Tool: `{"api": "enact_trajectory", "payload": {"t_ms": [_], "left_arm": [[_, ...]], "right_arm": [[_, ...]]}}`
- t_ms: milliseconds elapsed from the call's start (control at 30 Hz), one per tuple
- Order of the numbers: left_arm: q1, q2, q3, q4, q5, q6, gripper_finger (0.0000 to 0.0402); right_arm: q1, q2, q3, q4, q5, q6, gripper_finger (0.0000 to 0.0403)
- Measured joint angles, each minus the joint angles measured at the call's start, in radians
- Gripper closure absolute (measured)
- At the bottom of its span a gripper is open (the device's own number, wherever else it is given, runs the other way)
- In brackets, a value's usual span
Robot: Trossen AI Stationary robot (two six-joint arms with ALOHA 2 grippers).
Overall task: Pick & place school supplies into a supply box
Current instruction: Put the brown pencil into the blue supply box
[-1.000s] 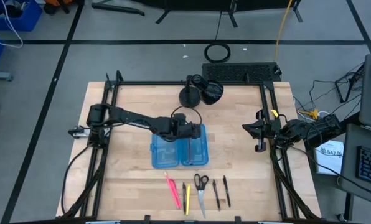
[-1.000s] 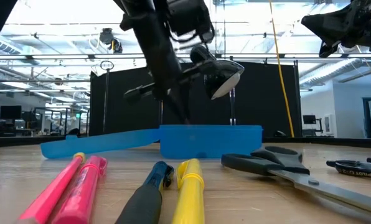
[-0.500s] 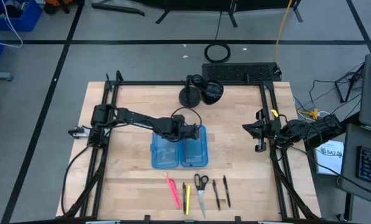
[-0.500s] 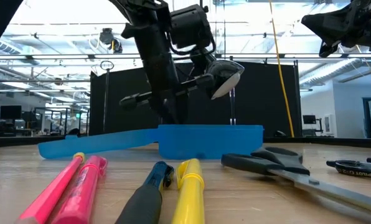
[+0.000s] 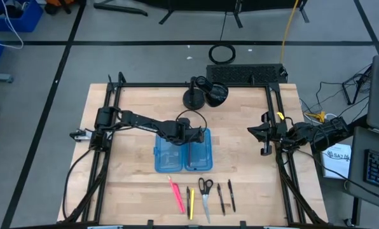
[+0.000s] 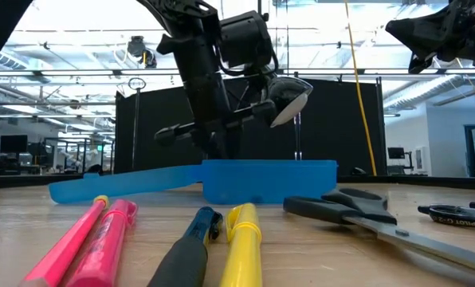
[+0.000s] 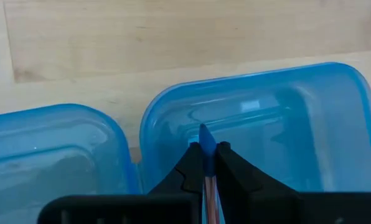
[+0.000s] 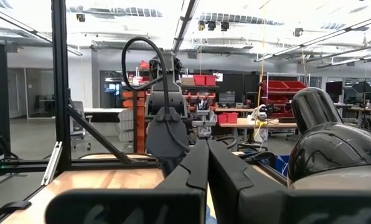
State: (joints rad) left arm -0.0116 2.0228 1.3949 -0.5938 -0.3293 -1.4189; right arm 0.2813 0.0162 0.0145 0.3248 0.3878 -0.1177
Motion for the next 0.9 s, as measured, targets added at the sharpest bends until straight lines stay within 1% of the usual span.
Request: {"api": "enact_trajectory", "payload": {"t_ms": [667,800,900], "left_arm": [[0.005,0.007,0.0,-0.007,-0.01,0.004,0.0375],[0.011,0.028,0.0,-0.004,0.043,0.003,0.0375],[0.011,0.041,-0.001,-0.009,0.057,-0.003,0.0375]], "right_arm": [[0.0,0.0,0.0,-0.001,0.0,0.0,0.0403],[0.0,0.0,0.0,-0.001,0.001,-0.004,0.0403],[0.0,0.0,0.0,-0.001,0.001,-0.008,0.0403]]}}
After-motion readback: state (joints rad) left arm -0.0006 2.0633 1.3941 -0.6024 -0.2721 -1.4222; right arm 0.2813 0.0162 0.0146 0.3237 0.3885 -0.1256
